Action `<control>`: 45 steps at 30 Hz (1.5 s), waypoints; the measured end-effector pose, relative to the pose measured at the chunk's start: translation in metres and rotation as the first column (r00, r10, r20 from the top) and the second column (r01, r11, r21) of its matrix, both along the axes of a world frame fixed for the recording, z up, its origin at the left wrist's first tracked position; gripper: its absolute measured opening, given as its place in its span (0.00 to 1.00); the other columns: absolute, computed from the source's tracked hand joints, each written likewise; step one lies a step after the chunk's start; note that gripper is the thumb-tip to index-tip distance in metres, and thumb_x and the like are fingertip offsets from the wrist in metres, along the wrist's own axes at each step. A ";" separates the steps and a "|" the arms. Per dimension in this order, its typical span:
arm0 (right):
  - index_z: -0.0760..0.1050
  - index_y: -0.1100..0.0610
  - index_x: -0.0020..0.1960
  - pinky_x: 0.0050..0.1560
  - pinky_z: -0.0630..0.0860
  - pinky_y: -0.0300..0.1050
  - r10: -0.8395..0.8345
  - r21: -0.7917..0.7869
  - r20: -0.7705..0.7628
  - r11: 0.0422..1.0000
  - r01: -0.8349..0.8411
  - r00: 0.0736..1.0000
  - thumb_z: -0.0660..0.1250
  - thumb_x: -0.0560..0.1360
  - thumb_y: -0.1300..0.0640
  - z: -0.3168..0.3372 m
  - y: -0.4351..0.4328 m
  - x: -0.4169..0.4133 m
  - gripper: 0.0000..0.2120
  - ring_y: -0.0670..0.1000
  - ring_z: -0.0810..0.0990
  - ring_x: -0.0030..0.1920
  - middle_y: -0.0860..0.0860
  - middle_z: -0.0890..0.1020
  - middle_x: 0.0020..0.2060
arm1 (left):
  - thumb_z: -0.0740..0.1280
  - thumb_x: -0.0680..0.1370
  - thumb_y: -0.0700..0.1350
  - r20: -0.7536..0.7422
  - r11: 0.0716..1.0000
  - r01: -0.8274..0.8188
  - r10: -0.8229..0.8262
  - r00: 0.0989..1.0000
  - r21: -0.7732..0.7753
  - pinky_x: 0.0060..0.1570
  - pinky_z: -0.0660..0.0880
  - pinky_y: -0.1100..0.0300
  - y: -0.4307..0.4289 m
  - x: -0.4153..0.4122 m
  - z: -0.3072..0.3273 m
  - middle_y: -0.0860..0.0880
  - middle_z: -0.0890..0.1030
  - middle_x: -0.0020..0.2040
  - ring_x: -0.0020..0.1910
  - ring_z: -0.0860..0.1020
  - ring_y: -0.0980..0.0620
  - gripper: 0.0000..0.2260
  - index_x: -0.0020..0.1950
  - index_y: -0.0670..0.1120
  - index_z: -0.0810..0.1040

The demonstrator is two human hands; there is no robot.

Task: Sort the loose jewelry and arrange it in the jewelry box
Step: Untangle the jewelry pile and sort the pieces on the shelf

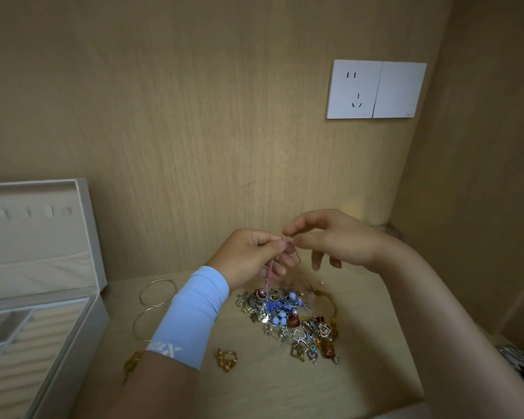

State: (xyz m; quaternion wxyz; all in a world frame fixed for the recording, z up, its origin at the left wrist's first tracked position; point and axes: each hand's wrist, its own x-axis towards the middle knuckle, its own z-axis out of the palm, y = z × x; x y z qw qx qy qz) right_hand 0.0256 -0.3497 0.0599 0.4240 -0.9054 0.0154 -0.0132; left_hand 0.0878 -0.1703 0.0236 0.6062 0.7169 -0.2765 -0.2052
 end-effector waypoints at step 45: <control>0.81 0.53 0.60 0.62 0.75 0.41 0.162 -0.123 -0.090 0.977 -0.172 0.983 0.68 0.75 0.59 -0.015 0.011 0.009 0.13 0.48 0.81 0.59 0.49 0.84 0.55 | 0.65 0.76 0.26 -0.164 0.985 0.164 -0.169 0.972 -0.045 0.42 0.81 0.62 0.027 0.011 0.000 0.42 0.85 0.47 0.43 0.84 0.49 0.14 0.57 0.39 0.79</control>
